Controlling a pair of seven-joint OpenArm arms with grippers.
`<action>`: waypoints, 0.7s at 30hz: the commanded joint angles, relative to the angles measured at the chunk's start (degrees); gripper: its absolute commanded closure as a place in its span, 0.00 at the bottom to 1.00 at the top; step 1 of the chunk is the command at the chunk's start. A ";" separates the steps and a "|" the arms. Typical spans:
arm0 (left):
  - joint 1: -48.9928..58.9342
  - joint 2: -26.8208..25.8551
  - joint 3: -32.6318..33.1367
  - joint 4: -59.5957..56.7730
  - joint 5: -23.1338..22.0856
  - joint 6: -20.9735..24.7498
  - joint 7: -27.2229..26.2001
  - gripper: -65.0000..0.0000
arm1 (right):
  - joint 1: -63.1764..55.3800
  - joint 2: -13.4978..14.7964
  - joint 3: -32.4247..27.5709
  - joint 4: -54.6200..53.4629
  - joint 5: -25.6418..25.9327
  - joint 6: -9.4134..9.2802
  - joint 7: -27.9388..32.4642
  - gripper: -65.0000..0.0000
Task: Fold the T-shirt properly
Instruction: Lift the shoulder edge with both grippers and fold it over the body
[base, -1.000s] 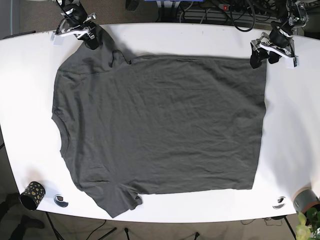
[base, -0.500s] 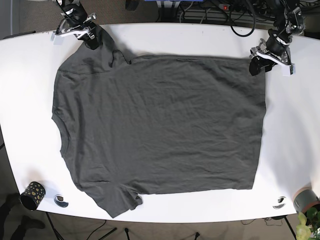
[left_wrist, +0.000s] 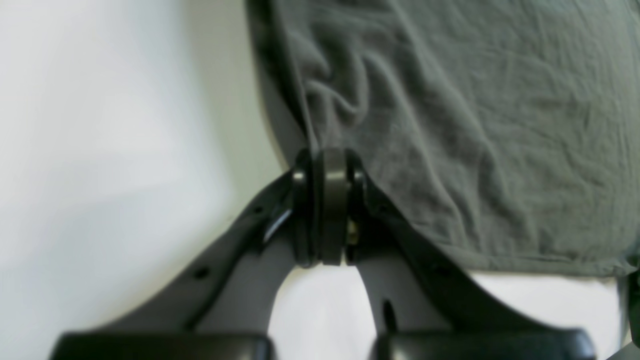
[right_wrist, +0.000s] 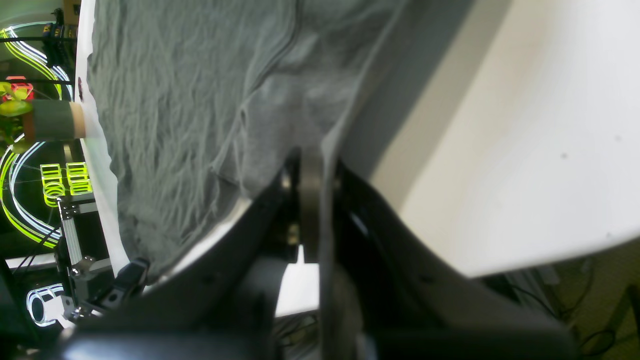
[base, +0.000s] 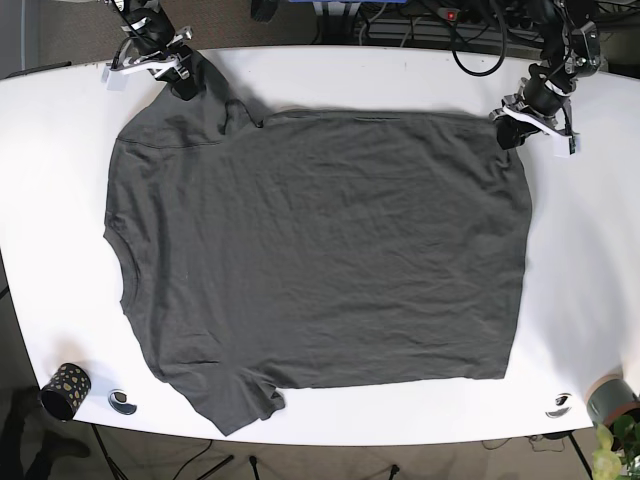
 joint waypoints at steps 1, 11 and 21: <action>0.27 -0.66 -0.50 1.15 -0.85 -0.52 -0.61 0.99 | -0.43 0.52 0.24 1.10 0.83 0.69 0.55 1.00; 4.75 -0.66 -5.51 5.63 -0.85 -6.14 -0.52 0.99 | -2.10 0.52 -0.02 3.39 0.83 1.04 0.46 1.00; 11.35 -0.75 -10.70 8.62 -0.42 -12.21 -0.52 0.99 | -6.58 0.52 -3.80 7.96 0.83 0.78 0.46 1.00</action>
